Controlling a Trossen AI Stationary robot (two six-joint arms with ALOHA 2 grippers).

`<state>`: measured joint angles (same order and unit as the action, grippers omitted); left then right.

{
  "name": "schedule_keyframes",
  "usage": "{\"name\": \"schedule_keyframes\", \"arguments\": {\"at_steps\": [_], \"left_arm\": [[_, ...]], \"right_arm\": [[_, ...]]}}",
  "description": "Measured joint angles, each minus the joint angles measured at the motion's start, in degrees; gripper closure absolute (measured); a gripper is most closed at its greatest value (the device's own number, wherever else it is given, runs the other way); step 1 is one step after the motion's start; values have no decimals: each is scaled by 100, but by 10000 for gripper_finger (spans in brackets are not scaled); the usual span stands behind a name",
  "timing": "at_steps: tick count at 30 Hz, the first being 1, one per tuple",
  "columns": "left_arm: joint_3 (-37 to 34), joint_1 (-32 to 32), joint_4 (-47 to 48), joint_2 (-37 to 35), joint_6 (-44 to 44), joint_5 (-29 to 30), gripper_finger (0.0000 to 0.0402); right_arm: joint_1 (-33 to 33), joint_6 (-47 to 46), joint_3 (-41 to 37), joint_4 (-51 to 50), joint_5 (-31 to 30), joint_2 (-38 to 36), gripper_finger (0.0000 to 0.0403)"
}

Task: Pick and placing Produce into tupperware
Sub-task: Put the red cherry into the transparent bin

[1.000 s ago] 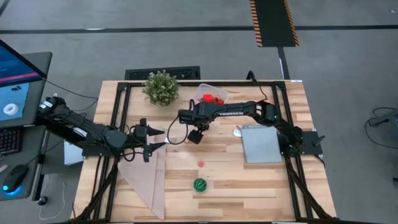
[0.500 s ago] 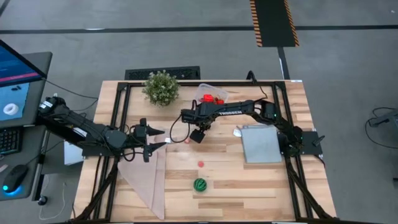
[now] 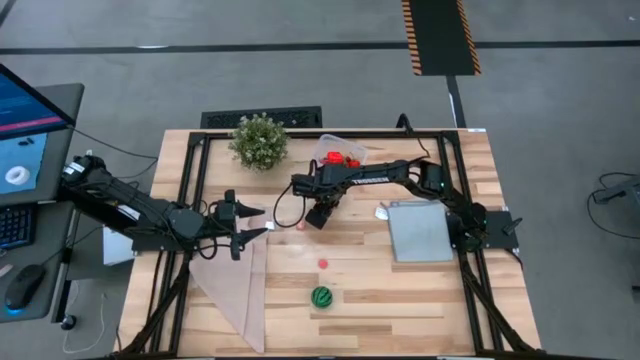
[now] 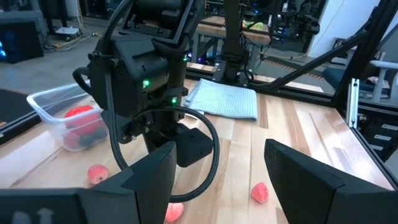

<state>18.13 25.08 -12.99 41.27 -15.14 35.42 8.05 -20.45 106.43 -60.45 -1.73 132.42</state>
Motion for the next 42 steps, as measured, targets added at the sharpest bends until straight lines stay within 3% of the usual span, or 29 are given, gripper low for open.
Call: {"name": "schedule_keyframes", "arguments": {"at_steps": [4, 7, 10, 17, 25, 35, 42], "left_arm": [[0, 0, 0, -1, 0, 0, 166], [0, 0, 0, 1, 0, -1, 166], [0, 0, 0, 0, 0, 0, 166], [0, 0, -6, -1, 22, 0, 166], [0, 0, -15, 1, 44, 112, 166], [0, 0, -17, 1, 44, 129, 166], [0, 2, -17, 1, 44, 129, 166]], "right_arm": [[-5, 10, 0, -11, -94, 0, 340], [-9, 80, 4, -23, -112, 0, 383], [-9, 82, 7, -45, -103, 0, 383], [-9, -8, 7, -329, 19, 0, 339], [-39, -9, 91, -539, 38, 0, 377], [-94, 55, 1111, -1310, -6, 0, 362], [34, 104, 1885, -1911, -379, 0, 371]]}}
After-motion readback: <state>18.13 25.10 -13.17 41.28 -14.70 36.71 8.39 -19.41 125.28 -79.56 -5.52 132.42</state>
